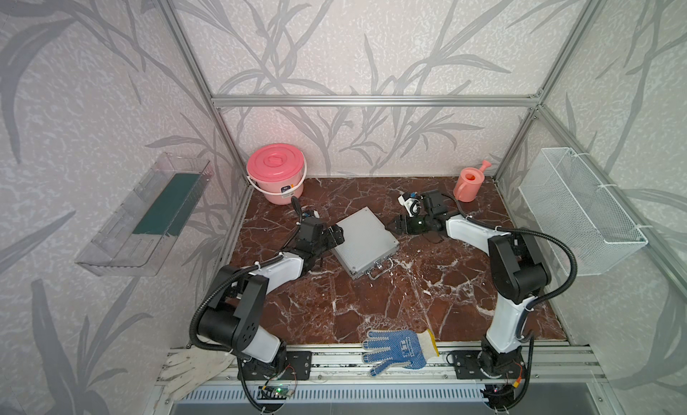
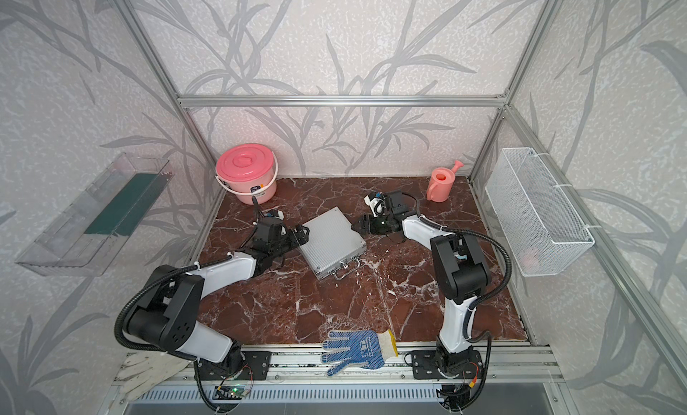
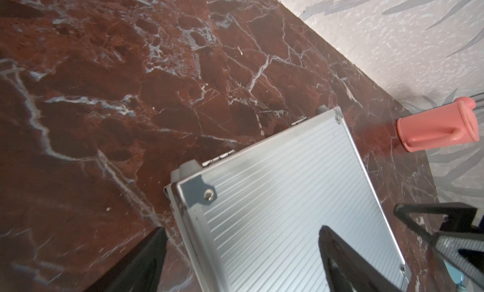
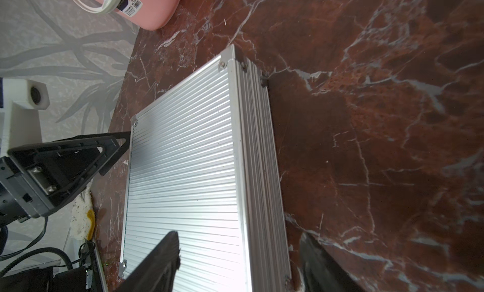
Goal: Open the poker set cases
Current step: Adjust the poker set case at the center of the board.
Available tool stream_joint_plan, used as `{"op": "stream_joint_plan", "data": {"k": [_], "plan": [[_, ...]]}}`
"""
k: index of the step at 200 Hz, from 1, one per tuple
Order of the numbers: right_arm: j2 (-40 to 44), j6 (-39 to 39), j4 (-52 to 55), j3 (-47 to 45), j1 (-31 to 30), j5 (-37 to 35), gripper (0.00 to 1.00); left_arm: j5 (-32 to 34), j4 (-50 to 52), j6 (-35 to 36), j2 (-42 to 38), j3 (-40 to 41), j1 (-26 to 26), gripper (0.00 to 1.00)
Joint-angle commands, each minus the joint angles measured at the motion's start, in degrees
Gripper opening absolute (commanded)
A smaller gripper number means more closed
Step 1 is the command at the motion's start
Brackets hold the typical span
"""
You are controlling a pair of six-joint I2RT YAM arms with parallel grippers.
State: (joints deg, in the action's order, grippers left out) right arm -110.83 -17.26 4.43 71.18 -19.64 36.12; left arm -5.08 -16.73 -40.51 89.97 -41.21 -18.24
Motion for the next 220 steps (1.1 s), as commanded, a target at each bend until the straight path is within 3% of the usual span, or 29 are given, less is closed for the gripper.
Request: {"op": "stream_joint_plan", "data": {"k": [1, 45, 90, 132, 153, 179, 198, 220], "plan": [[-1.07, -3.09, -3.92, -0.59, -1.44, 0.71, 0.72, -1.31, -4.38, -2.01, 3.04, -0.91, 0.13, 0.92], [0.45, -7.91, -9.83, -5.31, -3.19, -1.05, 0.70, -3.74, -6.25, -1.76, 8.50, -3.37, 0.05, 0.92], [4.58, -15.58, -18.29, -13.12, -4.48, -3.18, 0.61, -5.26, -5.27, -0.65, 11.29, -5.99, -0.13, 0.91], [11.89, -22.55, -25.29, -22.01, -5.50, -8.17, 0.58, -9.05, -4.72, 0.86, 17.37, -14.62, -1.69, 0.91], [16.27, -15.90, -17.79, -21.88, -4.89, -16.05, 0.67, -10.28, -5.31, 0.76, 20.65, -19.21, -2.30, 0.90], [23.38, -5.86, -5.99, -19.76, -2.31, -18.62, 0.68, -10.93, -3.77, 1.57, 20.85, -21.71, -2.33, 0.90], [29.20, 2.56, 5.12, -17.85, -3.90, -19.16, 0.68, -10.71, -1.95, 2.66, 19.07, -20.89, -2.15, 0.90], [34.60, 5.53, 10.51, -19.97, -10.19, -17.97, 0.68, -10.01, -0.15, 3.50, 16.23, -18.20, -1.71, 0.90]]}}
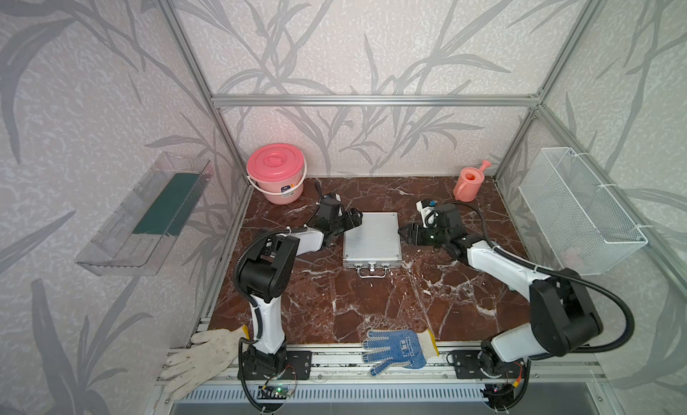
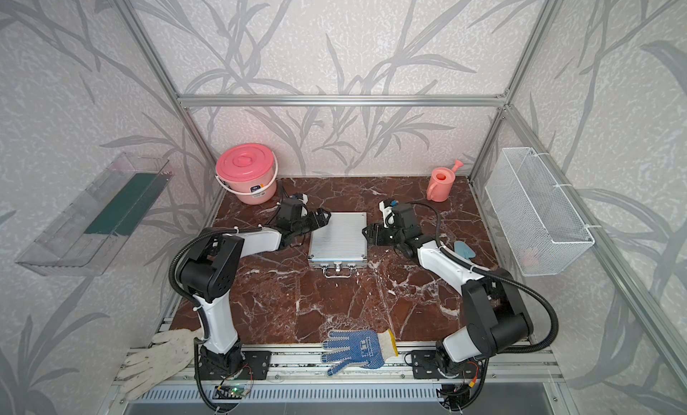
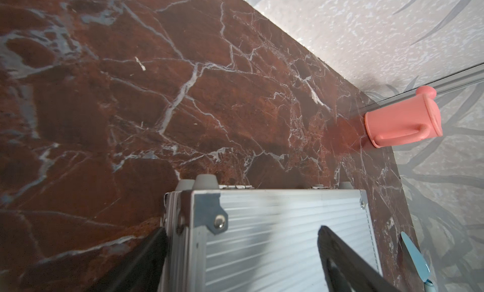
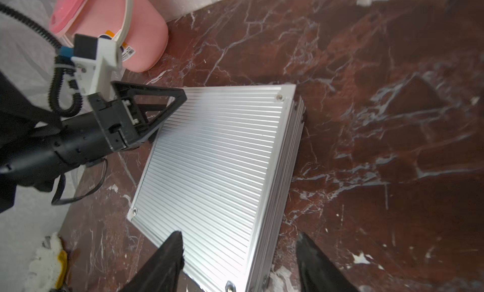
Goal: Open the poker set cases
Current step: Adjust the poker set case at the center of the board, then open the fastener on the poker set case.
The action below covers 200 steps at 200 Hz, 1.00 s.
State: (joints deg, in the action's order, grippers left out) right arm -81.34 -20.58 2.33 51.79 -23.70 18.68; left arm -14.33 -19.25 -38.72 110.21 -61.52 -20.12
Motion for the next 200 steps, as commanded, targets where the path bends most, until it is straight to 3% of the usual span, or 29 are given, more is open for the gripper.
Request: {"op": "stream_joint_plan", "data": {"k": [1, 21, 58, 131, 200], "plan": [[5.30, 8.96, 12.79, -0.70, -6.55, -0.59, 0.68, -0.78, 2.37, 1.71, -4.20, 2.24, 0.17, 0.90], [6.81, 7.95, 12.39, -3.52, -13.35, -1.55, 0.67, -1.03, 3.90, 2.45, -6.83, 4.13, 0.34, 0.89], [1.77, 6.41, 3.87, -6.71, -18.03, 0.88, 0.65, -4.32, 5.34, 2.33, -8.53, 5.66, 0.34, 0.83], [-11.15, 2.74, -8.85, -6.48, -18.66, 4.40, 0.61, -5.82, 6.24, 2.68, -8.27, 6.36, 0.26, 0.73], [-15.44, 0.77, -16.30, -6.30, -18.84, 1.87, 0.59, -6.90, 7.73, 3.47, -9.03, 6.20, 0.25, 0.67]]}}
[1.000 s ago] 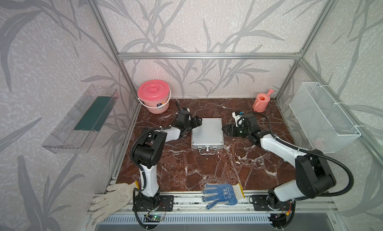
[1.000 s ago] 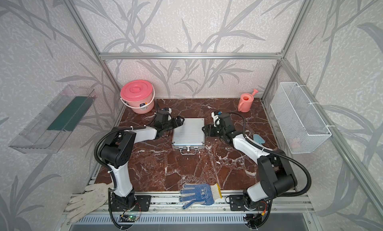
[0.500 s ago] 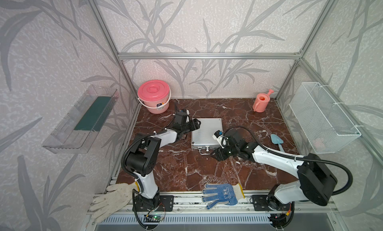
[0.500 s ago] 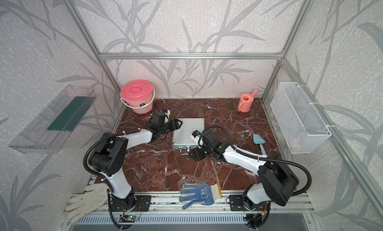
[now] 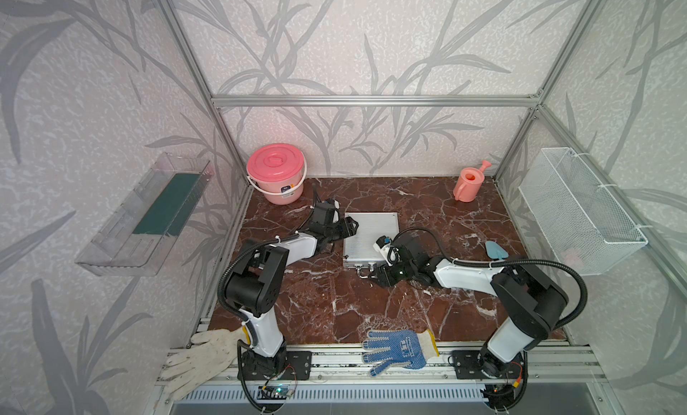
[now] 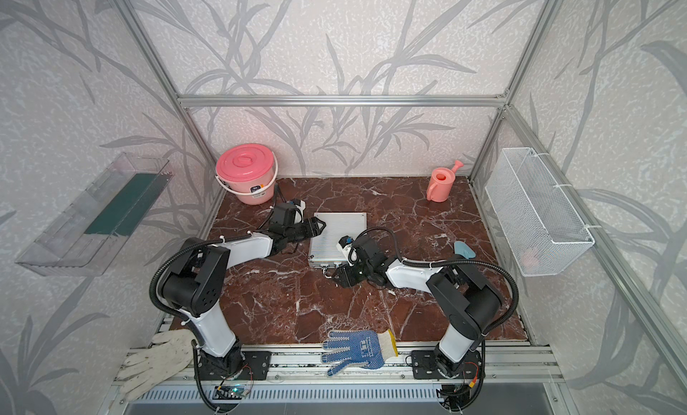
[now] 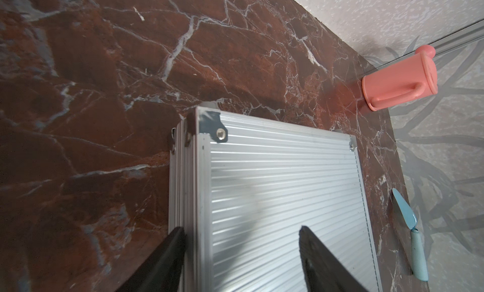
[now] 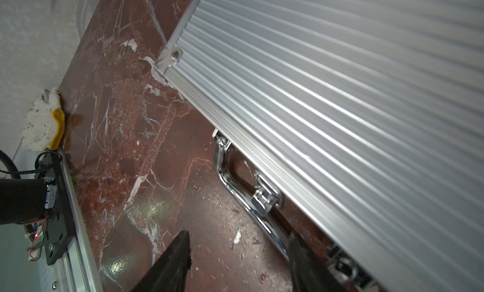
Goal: Open the poker set cases
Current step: Open the fastener on the poker set case.
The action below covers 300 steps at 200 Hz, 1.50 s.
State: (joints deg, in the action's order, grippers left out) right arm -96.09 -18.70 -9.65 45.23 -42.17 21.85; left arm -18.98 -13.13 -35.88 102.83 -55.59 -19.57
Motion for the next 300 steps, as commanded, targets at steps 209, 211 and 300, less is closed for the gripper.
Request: {"op": "stream_joint_plan", "data": {"k": [209, 211, 300], "plan": [[14.53, 7.45, 5.44, -0.72, -2.24, -5.94, 0.56, -2.63, 3.66, 1.94, -2.11, -0.47, -0.39, 0.62], [15.34, 7.47, 6.25, -0.75, -2.11, -6.77, 0.56, -2.62, 3.88, 2.10, -2.35, -0.48, -0.38, 0.62], [16.62, -0.08, 11.34, -0.15, 19.19, 0.95, 0.65, 2.81, 17.14, 6.05, -17.48, 6.15, 0.91, 0.83]]}}
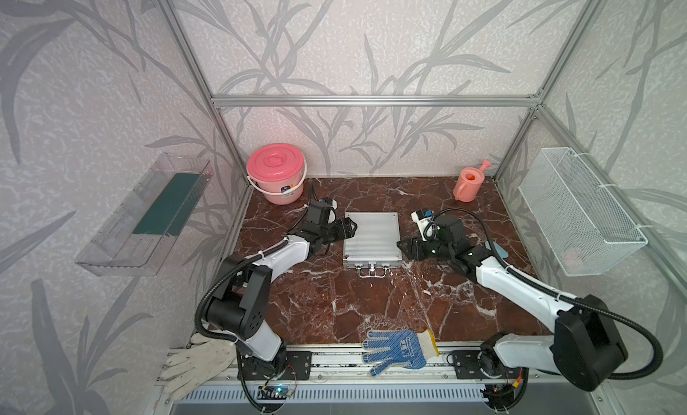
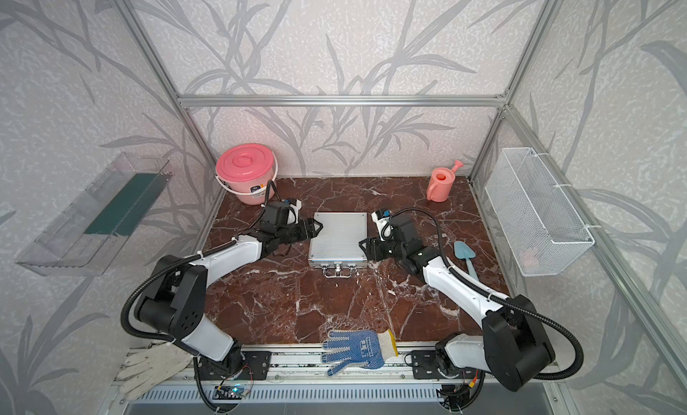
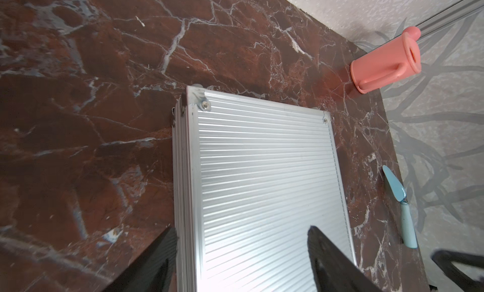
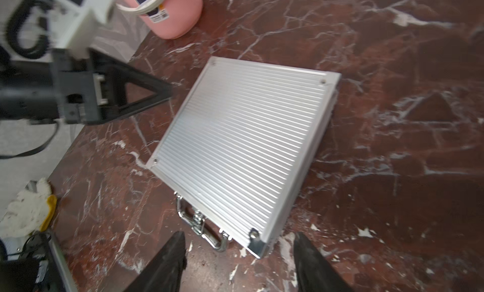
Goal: Open the poker set cases
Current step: Open the fastener on the poker set case.
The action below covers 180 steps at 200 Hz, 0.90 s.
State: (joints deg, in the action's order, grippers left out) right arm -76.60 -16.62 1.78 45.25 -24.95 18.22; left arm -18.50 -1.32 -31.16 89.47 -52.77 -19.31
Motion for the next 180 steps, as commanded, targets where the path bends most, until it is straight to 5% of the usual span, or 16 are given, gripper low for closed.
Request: {"op": "stream_joint_plan", "data": {"k": [1, 61, 180], "plan": [[-3.04, -2.22, -0.24, -0.17, 2.08, 4.65, 0.65, 2.33, 5.39, 1.30, -4.31, 3.44, 0.66, 0.83], [-11.28, -6.15, -5.97, 1.35, 2.82, 9.25, 0.63, -3.04, -1.97, -3.71, -7.21, 13.14, 0.68, 0.83], [-14.88, -11.79, -14.67, -2.61, -0.80, 10.61, 0.59, -7.62, -5.03, -5.23, -1.67, 11.05, -2.92, 0.80]]}}
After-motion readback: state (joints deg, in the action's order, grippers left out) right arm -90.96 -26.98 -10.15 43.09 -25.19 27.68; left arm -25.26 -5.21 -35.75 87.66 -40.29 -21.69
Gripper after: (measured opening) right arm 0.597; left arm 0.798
